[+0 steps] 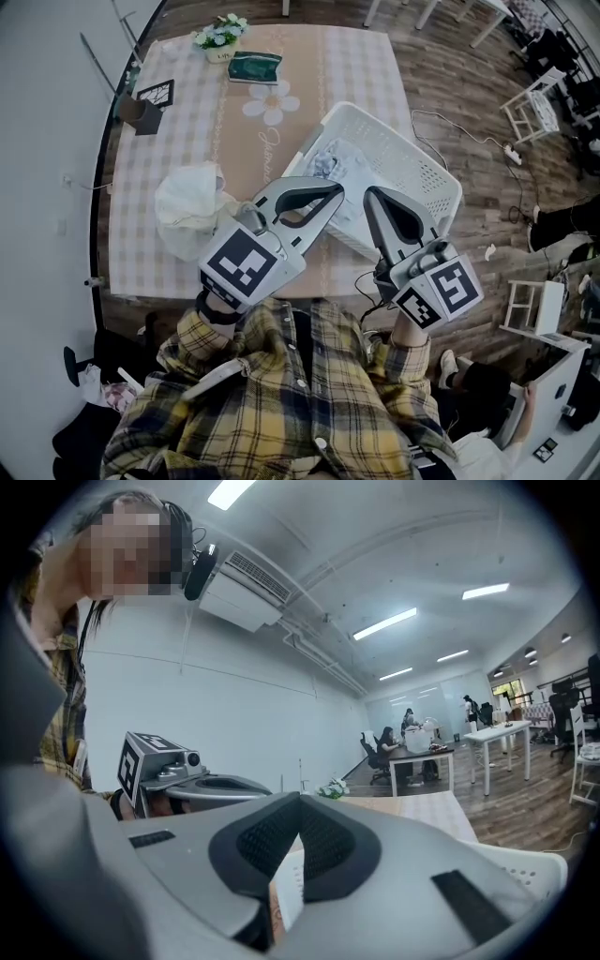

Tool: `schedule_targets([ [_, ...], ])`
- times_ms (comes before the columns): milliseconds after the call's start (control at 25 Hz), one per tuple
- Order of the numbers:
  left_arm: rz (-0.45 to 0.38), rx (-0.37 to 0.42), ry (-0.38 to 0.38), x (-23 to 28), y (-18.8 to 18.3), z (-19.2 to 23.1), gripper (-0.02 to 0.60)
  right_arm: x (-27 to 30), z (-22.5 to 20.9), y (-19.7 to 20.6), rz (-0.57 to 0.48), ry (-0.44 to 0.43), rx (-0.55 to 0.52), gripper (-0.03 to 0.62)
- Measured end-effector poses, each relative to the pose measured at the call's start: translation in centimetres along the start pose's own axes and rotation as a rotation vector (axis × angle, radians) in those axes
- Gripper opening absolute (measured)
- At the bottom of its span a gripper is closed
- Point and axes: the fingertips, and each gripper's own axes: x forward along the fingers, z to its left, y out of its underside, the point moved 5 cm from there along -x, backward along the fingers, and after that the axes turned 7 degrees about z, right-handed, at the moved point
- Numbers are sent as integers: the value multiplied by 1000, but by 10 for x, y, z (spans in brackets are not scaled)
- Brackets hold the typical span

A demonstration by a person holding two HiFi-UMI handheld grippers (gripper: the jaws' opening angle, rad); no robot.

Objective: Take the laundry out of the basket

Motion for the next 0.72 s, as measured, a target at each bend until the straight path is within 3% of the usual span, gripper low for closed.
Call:
schedule_targets([
  [200,71,22,-12,19,3,6,38,-4,-21,3,21,42,-8,-2],
  [320,121,77,-4,35,5,10,44,-4,-37,6,55,66,-33,-2],
  [720,290,216,50,88,15,33,85,9,-79,29,242,27,-123,48],
])
